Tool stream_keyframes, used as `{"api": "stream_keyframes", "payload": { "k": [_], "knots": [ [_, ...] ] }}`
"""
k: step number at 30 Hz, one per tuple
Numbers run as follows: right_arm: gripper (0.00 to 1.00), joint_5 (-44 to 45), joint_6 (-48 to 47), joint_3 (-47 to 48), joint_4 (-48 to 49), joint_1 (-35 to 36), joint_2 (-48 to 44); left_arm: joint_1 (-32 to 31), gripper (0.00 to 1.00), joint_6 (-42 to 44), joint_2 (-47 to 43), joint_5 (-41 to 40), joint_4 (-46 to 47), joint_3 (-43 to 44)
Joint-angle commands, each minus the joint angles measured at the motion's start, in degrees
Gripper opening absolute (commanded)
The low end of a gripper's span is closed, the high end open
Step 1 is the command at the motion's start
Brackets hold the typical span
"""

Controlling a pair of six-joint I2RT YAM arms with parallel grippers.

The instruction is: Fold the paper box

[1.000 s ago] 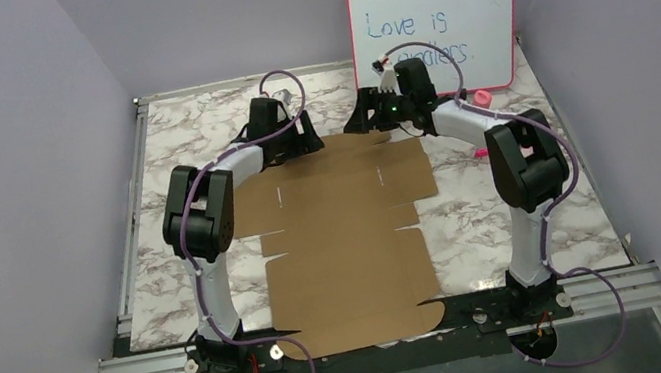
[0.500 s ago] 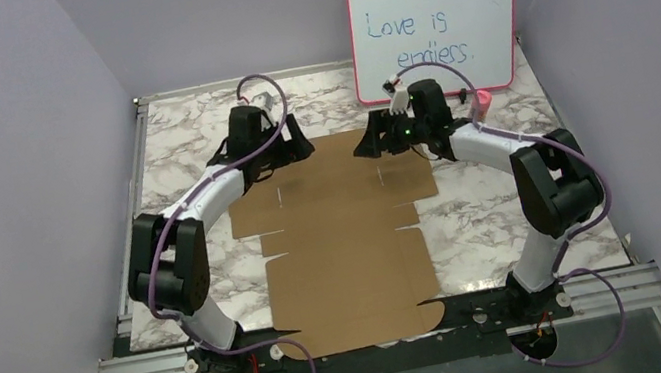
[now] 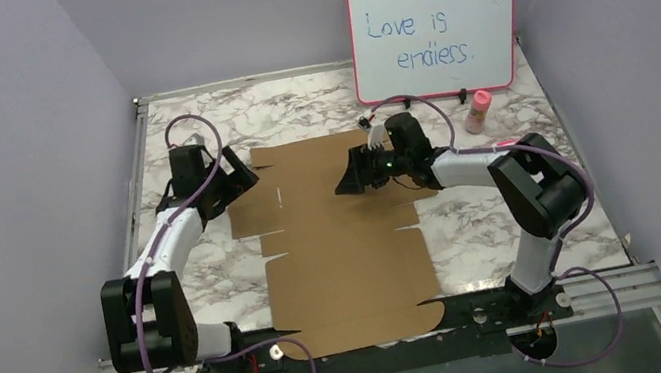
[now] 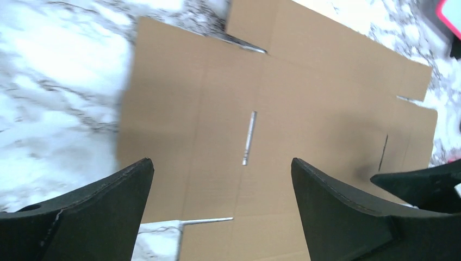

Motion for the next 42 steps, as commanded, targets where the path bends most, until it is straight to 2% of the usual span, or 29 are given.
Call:
{"api": "stream_keyframes", "payload": {
  "k": [1, 4, 9, 13, 16, 27, 35, 42],
  "knots": [
    [0.78, -1.5, 0.5, -1.6, 4.4, 0.1, 2.3, 3.5, 0.97, 4.5, -1.9, 1.4, -7.6, 2.3],
    [0.78, -1.0, 0.3, -3.0, 5.7, 0.1, 2.3, 6.5, 0.98, 8.6, -0.8, 2.1, -11.1, 3.3],
    [0.78, -0.1, 0.1, -4.6, 7.1, 0.1, 2.2, 14.1, 0.97, 11.7, 3.7, 10.1, -11.7, 3.2],
    [0.78, 0.5, -0.1, -5.4, 8.0, 0.1, 2.4, 15.8, 0.95, 12.4, 8.3, 15.0, -10.8, 4.1],
    [0.78, 0.8, -0.1, -5.5, 8.3, 0.1, 2.6, 16.2, 0.93, 12.8, 10.9, 18.5, -10.2, 5.0],
    [0.78, 1.5, -0.3, -5.9, 9.0, 0.0, 3.8, 16.2, 0.81, 14.5, 17.2, 22.0, -10.3, 5.2],
    [0.78, 1.1, 0.2, -5.5, 9.6, 0.0, 5.5, 16.1, 0.65, 13.9, 14.2, 26.2, -10.2, 5.1],
    [0.78, 0.8, 0.6, -5.5, 10.0, 0.1, 5.9, 15.9, 0.58, 12.0, 9.2, 25.7, -9.8, 3.9]
  ]
}}
